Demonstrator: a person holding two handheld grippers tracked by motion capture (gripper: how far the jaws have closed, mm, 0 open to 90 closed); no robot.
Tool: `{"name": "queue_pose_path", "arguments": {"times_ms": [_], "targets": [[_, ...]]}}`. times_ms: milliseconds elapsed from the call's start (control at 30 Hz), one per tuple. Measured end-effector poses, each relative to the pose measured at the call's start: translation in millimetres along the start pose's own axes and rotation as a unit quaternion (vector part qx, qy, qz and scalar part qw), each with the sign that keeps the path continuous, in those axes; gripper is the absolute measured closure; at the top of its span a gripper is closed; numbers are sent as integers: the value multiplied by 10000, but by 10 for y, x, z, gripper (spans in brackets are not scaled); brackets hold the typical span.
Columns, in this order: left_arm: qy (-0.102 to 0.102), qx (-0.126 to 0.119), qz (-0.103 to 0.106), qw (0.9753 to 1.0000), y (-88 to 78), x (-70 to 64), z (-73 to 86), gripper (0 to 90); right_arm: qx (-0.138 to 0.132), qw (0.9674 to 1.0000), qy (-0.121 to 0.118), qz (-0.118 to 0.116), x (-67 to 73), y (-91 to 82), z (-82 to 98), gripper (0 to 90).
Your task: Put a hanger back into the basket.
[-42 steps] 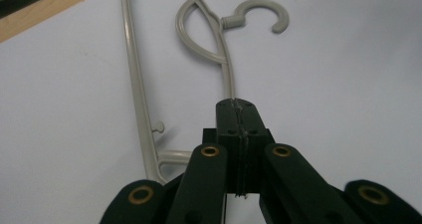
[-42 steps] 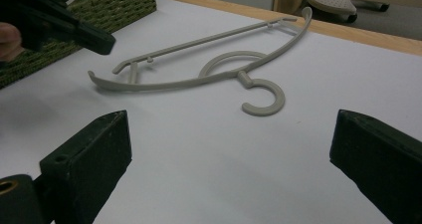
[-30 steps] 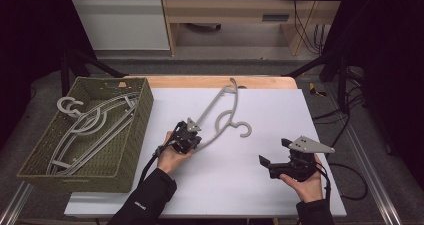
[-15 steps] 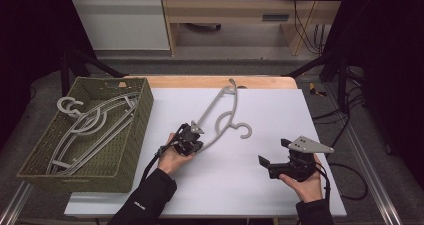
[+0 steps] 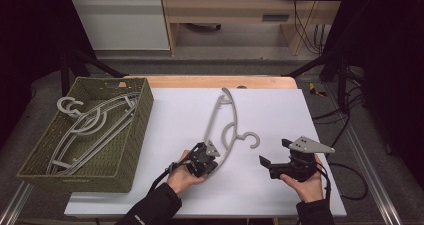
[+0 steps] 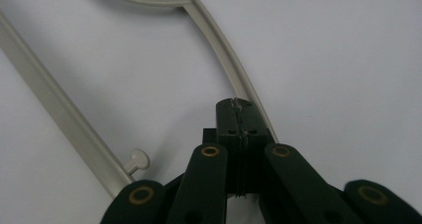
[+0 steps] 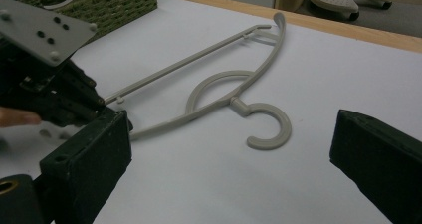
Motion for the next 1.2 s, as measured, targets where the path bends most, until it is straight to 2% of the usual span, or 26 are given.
{"name": "queue_pose_path", "arguments": {"times_ms": [33,100,133,200,300,333,367,433,467,500,600,700,833,933,1000,1067,1167,1200], "targets": [[37,-48,-36,10000,0,-49,1,900,0,10000,10,5,-1,0,2,33],[-45,-136,132,9998,3,-138,-1,900,-3,10000,28,11,-2,-1,2,33],[-17,-168,176,9997,6,-189,-6,900,-7,10000,27,13,-2,-1,2,33],[131,-210,61,9997,12,-277,-24,900,-12,10000,31,10,-3,1,1,33],[131,-325,213,9992,24,-368,-40,900,-2,10000,26,19,-3,5,5,34],[188,-350,177,9991,25,-389,-40,899,-3,10000,27,15,-3,5,6,34],[228,-352,173,9990,18,-393,-39,899,-10,10000,37,8,-1,5,5,34],[164,-425,254,9986,-19,-373,-38,898,-10,10000,39,12,-3,6,6,35],[157,-455,205,9986,-57,-353,-34,895,1,10000,36,20,-5,6,9,36],[154,-458,216,9986,-109,-330,-24,892,22,10000,19,9,-6,7,13,37],[-10,-703,196,9973,-313,-243,28,867,34,10000,26,19,6,21,18,43],[-307,-1059,155,9938,-559,-127,93,818,70,10000,50,10,36,53,24,48],[-474,-1324,-188,9899,-887,56,214,694,205,9998,33,3,95,123,41,55],[-692,-1559,-387,9846,-1090,193,300,562,308,9995,113,-35,162,199,56,64],[-758,-1724,-489,9809,-1204,263,357,483,399,9991,149,-62,213,261,71,73],[-805,-1821,-561,9784,-1294,319,423,410,520,9985,127,-57,267,321,93,77],[-861,-1922,-666,9753,-1405,386,541,313,636,9979,147,-7,330,424,128,80],[-857,-1932,-709,9748,-1424,396,564,264,713,9972,227,14,361,469,151,86]]}}
Point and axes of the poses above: each handheld gripper's, and its own axes: y roughly forward along the jaws, z roughly out of its underside, x roughly to its left, the point moved 4 cm from there along y, roughly forward along the jaws, and after that the axes turned 5 degrees about -z, right-handed, at the moved point
